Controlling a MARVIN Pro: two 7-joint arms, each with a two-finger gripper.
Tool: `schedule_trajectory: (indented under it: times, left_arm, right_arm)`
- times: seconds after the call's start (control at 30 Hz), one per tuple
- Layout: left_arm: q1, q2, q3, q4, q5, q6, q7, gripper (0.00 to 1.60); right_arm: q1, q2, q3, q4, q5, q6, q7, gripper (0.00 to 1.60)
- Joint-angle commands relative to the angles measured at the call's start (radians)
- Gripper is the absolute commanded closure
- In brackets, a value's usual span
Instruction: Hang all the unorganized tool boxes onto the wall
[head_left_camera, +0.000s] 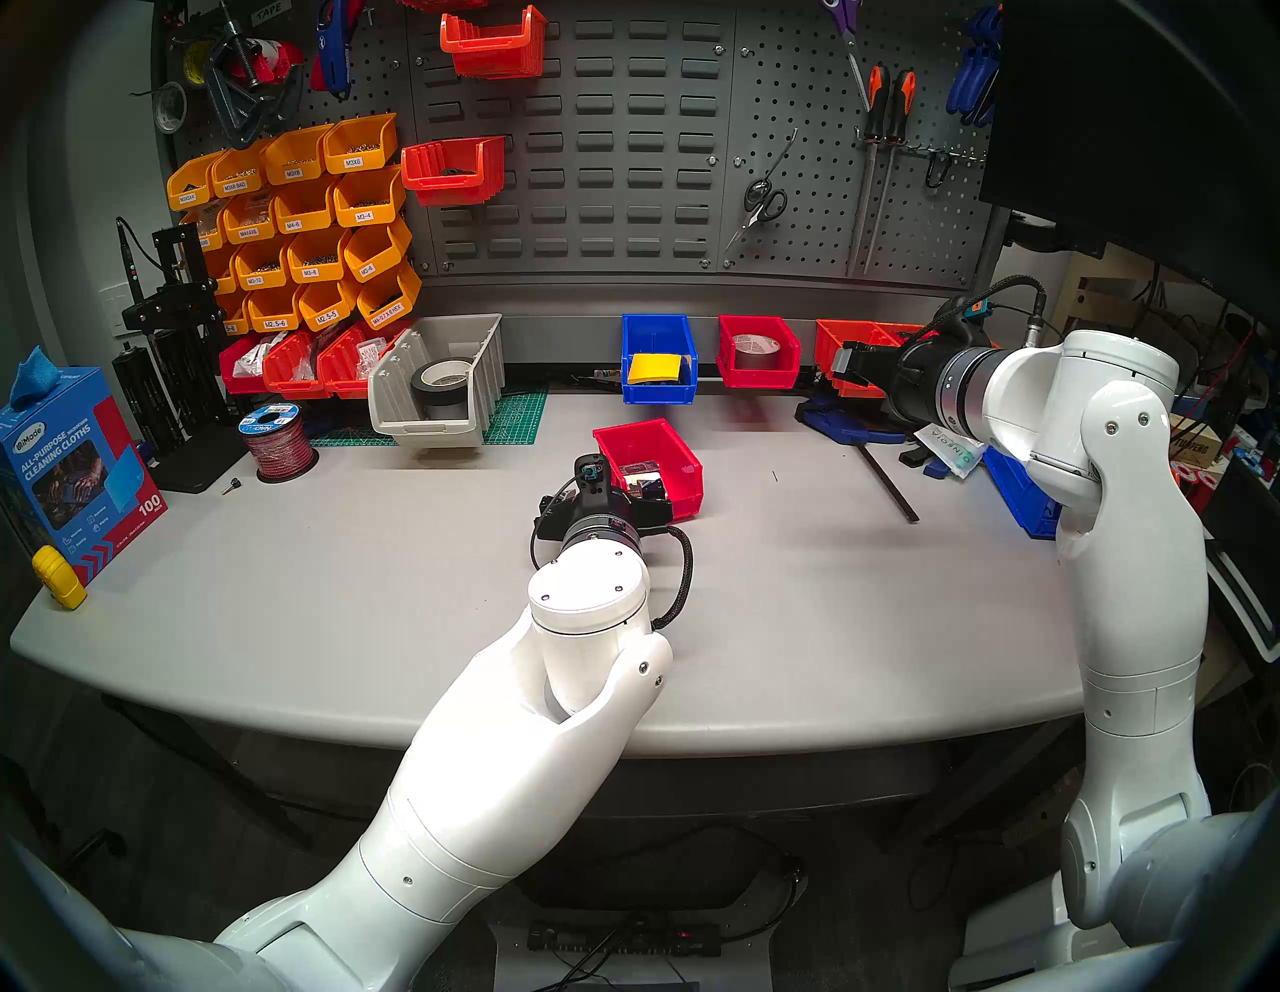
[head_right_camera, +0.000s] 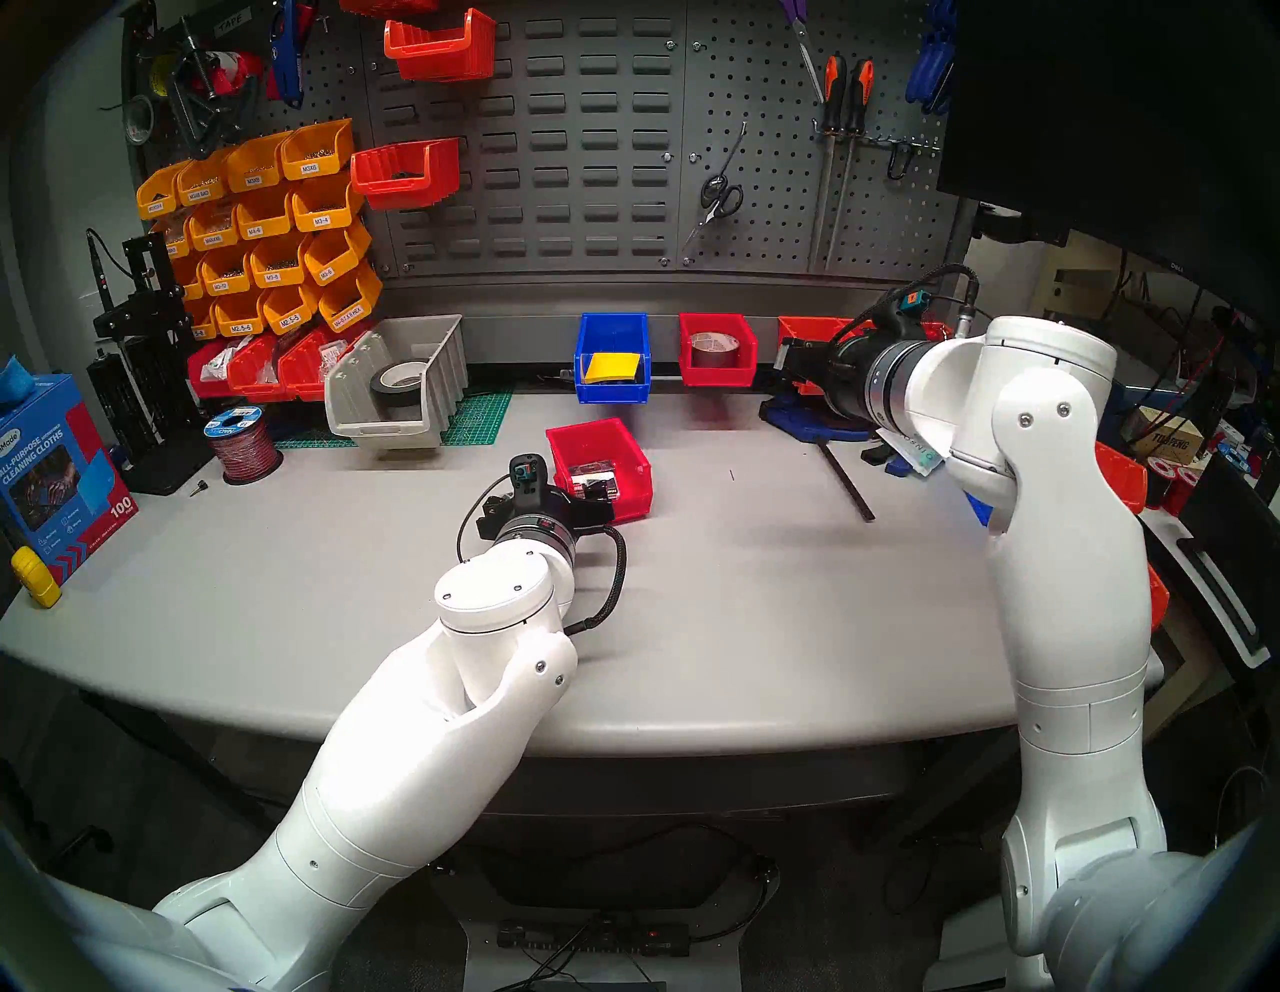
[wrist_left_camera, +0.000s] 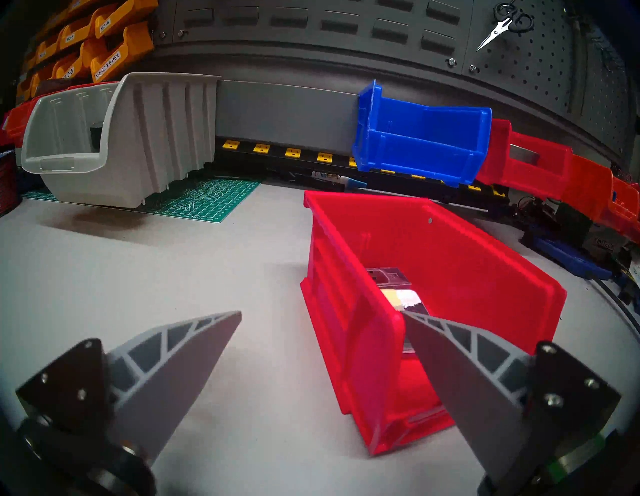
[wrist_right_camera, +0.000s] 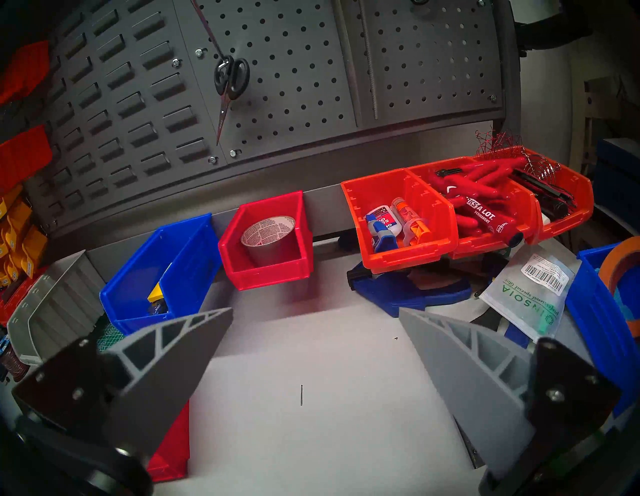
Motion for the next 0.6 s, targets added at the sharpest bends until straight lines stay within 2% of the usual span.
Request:
schedule_trajectory:
  times: [0.0,0.03,0.07,0.1,0.27,0.3,0.33,0.37,0.4,0.47,0.5,0.53,0.57]
  left_arm:
    - [-0.027,-0.019,-0.003,0.014,0.020,-0.036,0.007,0.00]
    - [-0.030,-0.020,-0.002,0.019,0.025,-0.038,0.010,0.00]
    - [-0.032,-0.021,-0.002,0.021,0.026,-0.039,0.011,0.00]
    - [-0.033,-0.021,-0.003,0.024,0.028,-0.040,0.012,0.00]
    - [-0.040,-0.021,-0.005,0.035,0.037,-0.047,0.019,0.00]
    - [-0.041,-0.020,-0.006,0.035,0.038,-0.048,0.020,0.00]
    - [-0.042,-0.020,-0.006,0.035,0.038,-0.048,0.022,0.00]
    - [-0.042,-0.019,-0.006,0.034,0.039,-0.048,0.023,0.09]
    - [-0.042,-0.018,-0.007,0.034,0.039,-0.048,0.024,0.56]
    - [-0.042,-0.016,-0.009,0.033,0.039,-0.049,0.026,0.83]
    - [-0.042,-0.015,-0.010,0.034,0.038,-0.049,0.026,0.97]
    - [-0.040,-0.018,-0.015,0.032,0.030,-0.043,0.027,1.07]
    - [-0.040,-0.017,-0.016,0.031,0.028,-0.043,0.027,1.60]
  right_arm:
    - [0.013,0.010,0.003,-0.008,-0.006,-0.002,-0.107,0.00]
    - [0.011,0.011,0.004,-0.007,-0.013,-0.002,-0.095,0.00]
    - [0.016,0.010,0.000,-0.009,0.003,-0.002,-0.123,0.00]
    - [0.010,0.012,0.006,-0.006,-0.020,-0.002,-0.082,0.00]
    - [0.015,0.010,0.001,-0.008,-0.001,-0.002,-0.116,0.00]
    - [0.011,0.012,0.005,-0.007,-0.016,-0.002,-0.090,0.00]
    - [0.015,0.010,0.001,-0.009,-0.001,-0.002,-0.118,0.00]
    - [0.011,0.012,0.004,-0.007,-0.014,-0.002,-0.094,0.00]
    - [0.013,0.011,0.002,-0.008,-0.008,-0.002,-0.105,0.00]
    - [0.015,0.011,0.000,-0.009,0.001,-0.002,-0.121,0.00]
    - [0.010,0.012,0.005,-0.007,-0.018,-0.002,-0.088,0.00]
    - [0.014,0.011,0.002,-0.008,-0.006,-0.002,-0.109,0.00]
    - [0.013,0.011,0.003,-0.008,-0.009,-0.002,-0.103,0.00]
